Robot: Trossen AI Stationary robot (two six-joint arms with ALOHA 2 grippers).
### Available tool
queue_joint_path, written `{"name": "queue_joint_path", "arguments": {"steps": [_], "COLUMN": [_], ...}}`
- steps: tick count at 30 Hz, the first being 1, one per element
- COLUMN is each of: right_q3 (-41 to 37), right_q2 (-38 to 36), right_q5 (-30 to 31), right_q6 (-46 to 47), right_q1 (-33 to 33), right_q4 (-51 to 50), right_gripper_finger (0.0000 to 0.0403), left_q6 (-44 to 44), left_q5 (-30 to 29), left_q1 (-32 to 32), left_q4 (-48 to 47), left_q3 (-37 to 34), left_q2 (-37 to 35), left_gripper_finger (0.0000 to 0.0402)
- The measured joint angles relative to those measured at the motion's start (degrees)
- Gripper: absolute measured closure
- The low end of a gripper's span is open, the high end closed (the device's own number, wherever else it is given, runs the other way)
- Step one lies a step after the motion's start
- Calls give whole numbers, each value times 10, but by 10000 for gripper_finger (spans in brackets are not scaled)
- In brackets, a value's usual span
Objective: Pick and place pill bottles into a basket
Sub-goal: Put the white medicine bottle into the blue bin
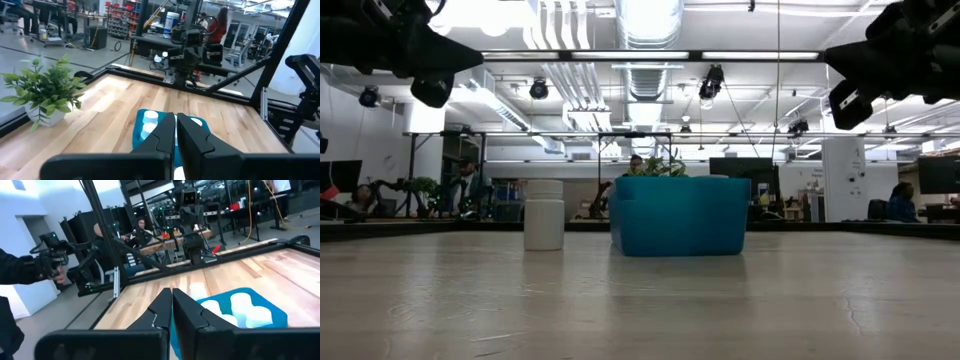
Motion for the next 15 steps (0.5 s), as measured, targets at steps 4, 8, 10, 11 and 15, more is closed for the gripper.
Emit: {"name": "queue_joint_path", "arguments": {"steps": [4,8,10,11,15], "right_q3": [0,0,0,0,0], "right_q2": [0,0,0,0,0], "right_q5": [0,0,0,0,0], "right_q6": [0,2,2,3,17], "right_q1": [0,0,0,0,0], "right_q4": [0,1,1,1,1], "right_gripper_finger": [395,394,394,394,394], "left_q6": [27,59,74,82,91], "left_q5": [0,0,0,0,0], "left_q1": [0,0,0,0,0], "left_q4": [11,1,-22,-38,-130], "left_q3": [12,63,99,120,209], "left_q2": [15,46,67,77,126], "left_gripper_finger": [402,402,402,402,402]}}
